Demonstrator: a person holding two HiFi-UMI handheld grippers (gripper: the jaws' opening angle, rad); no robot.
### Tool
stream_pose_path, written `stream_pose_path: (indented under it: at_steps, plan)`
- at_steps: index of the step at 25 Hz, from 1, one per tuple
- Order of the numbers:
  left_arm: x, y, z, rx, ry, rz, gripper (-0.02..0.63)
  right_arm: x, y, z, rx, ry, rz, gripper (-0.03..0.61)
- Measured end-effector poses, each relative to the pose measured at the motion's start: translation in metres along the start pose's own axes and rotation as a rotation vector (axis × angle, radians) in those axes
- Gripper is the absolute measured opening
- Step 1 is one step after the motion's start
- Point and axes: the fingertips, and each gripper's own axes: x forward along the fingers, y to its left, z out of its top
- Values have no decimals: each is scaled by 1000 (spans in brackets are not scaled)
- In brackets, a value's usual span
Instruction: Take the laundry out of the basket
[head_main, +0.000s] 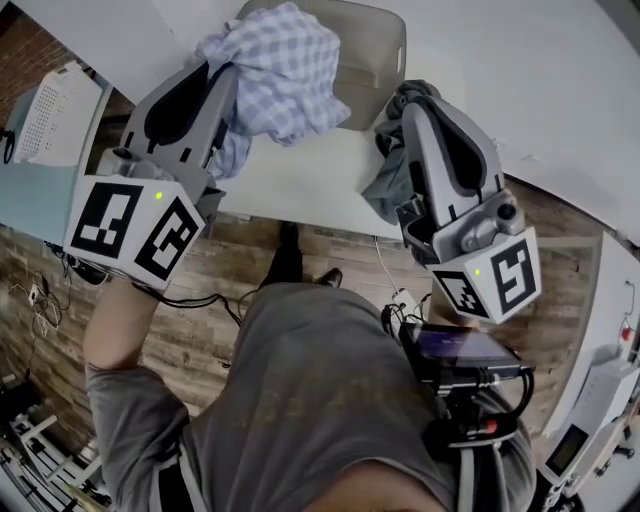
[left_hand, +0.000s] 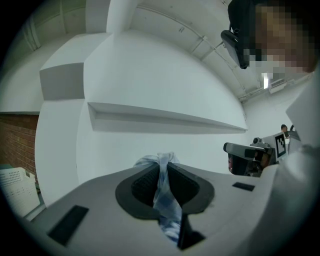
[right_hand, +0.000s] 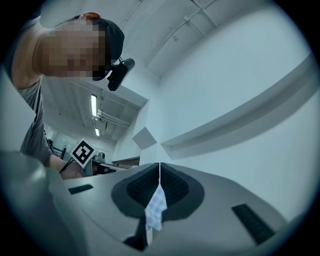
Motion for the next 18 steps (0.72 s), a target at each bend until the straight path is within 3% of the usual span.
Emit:
stream_pose_path:
  at_steps: [11,18]
  plan:
    - [2,0,-2,-29,4,-7,58,22,-16,41,-29,24,-1,12]
    - [10,11,-41,-90,47,-26,58,49,-21,32,-29,67,9,12]
